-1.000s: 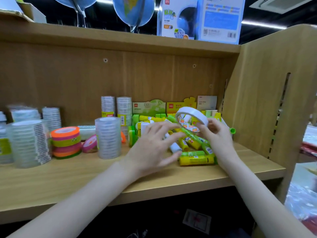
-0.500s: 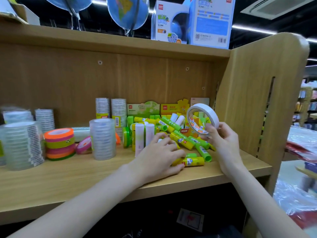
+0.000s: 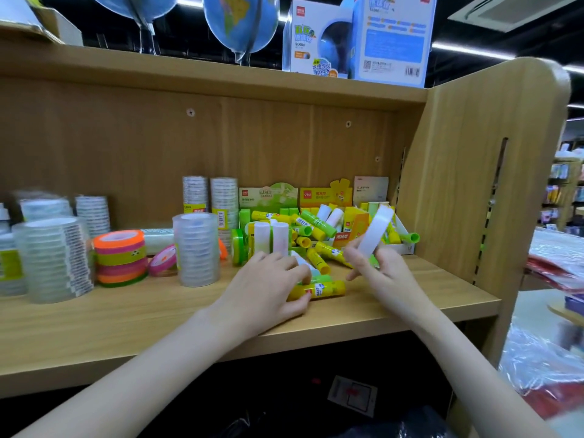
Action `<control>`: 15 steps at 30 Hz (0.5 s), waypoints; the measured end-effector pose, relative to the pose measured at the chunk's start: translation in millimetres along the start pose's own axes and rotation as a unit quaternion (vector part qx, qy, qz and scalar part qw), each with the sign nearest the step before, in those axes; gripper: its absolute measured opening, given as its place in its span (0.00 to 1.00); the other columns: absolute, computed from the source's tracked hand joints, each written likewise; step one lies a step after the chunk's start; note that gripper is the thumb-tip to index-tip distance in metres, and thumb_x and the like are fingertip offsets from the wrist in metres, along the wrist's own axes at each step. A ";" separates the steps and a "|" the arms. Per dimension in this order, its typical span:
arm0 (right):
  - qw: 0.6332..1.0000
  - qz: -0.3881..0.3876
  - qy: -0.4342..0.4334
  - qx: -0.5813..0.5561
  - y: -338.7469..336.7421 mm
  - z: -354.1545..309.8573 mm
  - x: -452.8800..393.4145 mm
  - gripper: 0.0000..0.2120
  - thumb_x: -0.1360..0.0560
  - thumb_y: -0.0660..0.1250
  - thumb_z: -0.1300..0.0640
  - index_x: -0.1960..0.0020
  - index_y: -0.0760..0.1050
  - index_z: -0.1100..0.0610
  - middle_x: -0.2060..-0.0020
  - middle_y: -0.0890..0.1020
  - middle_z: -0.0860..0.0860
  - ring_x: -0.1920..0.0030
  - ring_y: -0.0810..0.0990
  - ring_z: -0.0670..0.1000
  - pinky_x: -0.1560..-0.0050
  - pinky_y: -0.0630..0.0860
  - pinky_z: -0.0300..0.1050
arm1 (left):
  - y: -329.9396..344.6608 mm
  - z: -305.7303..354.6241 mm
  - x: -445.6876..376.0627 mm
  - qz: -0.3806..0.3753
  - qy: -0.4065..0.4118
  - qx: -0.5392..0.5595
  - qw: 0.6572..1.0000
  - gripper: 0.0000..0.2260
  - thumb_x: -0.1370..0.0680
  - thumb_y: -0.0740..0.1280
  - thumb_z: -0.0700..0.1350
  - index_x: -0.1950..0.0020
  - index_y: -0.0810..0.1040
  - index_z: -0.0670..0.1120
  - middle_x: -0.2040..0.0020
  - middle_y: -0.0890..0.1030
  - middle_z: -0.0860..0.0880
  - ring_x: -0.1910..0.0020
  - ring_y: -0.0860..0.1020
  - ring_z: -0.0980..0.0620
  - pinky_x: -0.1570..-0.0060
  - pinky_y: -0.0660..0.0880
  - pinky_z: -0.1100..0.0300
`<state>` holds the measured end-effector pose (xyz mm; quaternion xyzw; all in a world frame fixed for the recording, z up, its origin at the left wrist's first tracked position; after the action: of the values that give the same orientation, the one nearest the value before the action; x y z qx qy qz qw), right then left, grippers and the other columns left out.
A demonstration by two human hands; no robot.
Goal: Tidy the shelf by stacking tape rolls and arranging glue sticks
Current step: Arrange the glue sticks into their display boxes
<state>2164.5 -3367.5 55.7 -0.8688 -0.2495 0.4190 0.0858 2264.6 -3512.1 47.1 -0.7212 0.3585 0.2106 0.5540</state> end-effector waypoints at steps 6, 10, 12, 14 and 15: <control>0.981 -0.030 -0.137 0.133 2.9 -18.1 5.1 0.14 0.28 0.62 0.43 0.61 0.74 0.53 0.58 0.73 0.44 0.54 0.71 0.46 0.52 0.67 0.36 | -1.8 -4.3 4.4 0.001 -0.012 -0.002 1.000 0.18 0.30 0.56 0.63 0.53 0.75 0.53 0.57 0.78 0.57 0.58 0.78 0.56 0.57 0.66 0.65; 0.987 0.009 -0.123 0.106 -5.3 -19.5 10.3 0.20 0.28 0.62 0.39 0.61 0.75 0.56 0.61 0.75 0.44 0.57 0.73 0.42 0.53 0.68 0.41 | -10.7 -7.3 6.9 0.026 -0.044 0.023 0.998 0.26 0.33 0.57 0.65 0.46 0.71 0.48 0.51 0.78 0.52 0.53 0.78 0.52 0.55 0.67 0.62; 0.983 0.014 -0.140 0.117 -3.5 -18.5 17.4 0.13 0.28 0.62 0.46 0.64 0.72 0.55 0.62 0.74 0.46 0.58 0.72 0.47 0.53 0.68 0.39 | -15.3 -9.6 8.9 0.050 -0.058 0.053 0.996 0.31 0.34 0.60 0.65 0.39 0.65 0.47 0.42 0.74 0.48 0.44 0.74 0.49 0.51 0.66 0.60; 0.971 -0.008 -0.178 0.156 4.5 -19.5 24.5 0.08 0.29 0.62 0.53 0.65 0.68 0.54 0.63 0.71 0.44 0.59 0.68 0.48 0.50 0.66 0.33 | -20.1 -7.9 9.2 0.054 -0.044 0.072 0.995 0.37 0.34 0.65 0.63 0.31 0.58 0.49 0.32 0.65 0.48 0.37 0.68 0.48 0.43 0.67 0.56; 0.965 -0.027 -0.191 0.176 9.5 -20.9 26.7 0.07 0.30 0.61 0.55 0.65 0.68 0.55 0.63 0.69 0.44 0.59 0.66 0.48 0.52 0.64 0.30 | -21.3 -5.9 8.1 0.047 -0.030 0.078 0.995 0.40 0.34 0.68 0.61 0.28 0.54 0.51 0.30 0.61 0.49 0.34 0.66 0.48 0.39 0.67 0.55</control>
<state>2198.1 -3360.9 47.2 -0.7367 -0.2068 0.6122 0.1994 2285.4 -3517.2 57.0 -0.6517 0.3901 0.2295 0.6087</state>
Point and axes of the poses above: each hand's wrist, its own x-axis away from the middle knuckle, its own y-axis out of the palm, z = x × y, the point moved 4 cm from there along -x, towards the middle knuckle
